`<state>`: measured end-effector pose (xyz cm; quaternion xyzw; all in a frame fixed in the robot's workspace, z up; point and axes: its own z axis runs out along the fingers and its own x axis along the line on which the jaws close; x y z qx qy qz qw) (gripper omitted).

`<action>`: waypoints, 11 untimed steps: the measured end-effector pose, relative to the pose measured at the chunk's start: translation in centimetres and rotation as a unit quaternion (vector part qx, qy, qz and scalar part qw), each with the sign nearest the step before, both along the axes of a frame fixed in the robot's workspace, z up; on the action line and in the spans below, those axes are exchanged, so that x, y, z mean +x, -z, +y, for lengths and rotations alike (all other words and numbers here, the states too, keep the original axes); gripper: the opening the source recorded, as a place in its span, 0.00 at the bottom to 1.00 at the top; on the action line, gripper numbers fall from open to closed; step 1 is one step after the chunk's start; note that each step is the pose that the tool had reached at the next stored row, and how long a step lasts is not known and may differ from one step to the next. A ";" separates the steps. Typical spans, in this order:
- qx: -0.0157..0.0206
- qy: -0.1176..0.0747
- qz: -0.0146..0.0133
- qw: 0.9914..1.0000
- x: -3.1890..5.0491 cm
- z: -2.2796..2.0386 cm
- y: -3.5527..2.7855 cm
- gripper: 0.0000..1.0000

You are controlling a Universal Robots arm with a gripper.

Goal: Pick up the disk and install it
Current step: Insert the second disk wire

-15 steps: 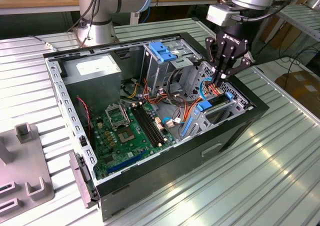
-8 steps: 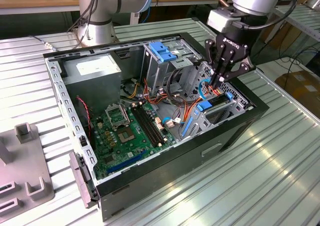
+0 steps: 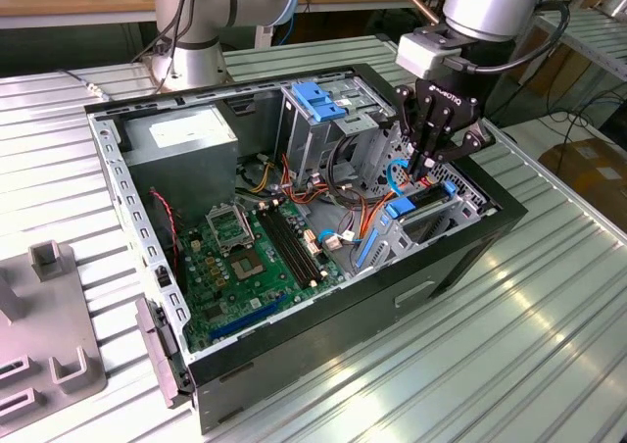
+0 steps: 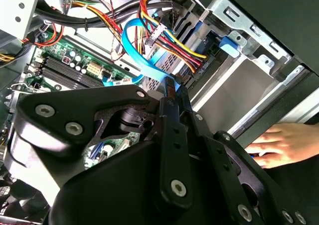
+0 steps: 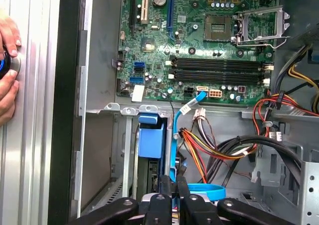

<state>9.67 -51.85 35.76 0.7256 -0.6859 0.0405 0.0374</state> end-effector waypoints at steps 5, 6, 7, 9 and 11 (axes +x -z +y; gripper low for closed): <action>0.002 -0.001 -0.001 1.000 -0.14 -0.58 0.11 0.16; 0.002 -0.002 -0.003 1.000 -0.18 -0.78 0.15 0.16; 0.002 -0.002 -0.004 1.000 -0.22 -0.87 0.18 0.16; 0.003 -0.004 -0.008 1.000 -0.36 -1.00 0.22 0.16; 0.005 -0.005 -0.011 1.000 -0.69 -1.17 0.25 0.16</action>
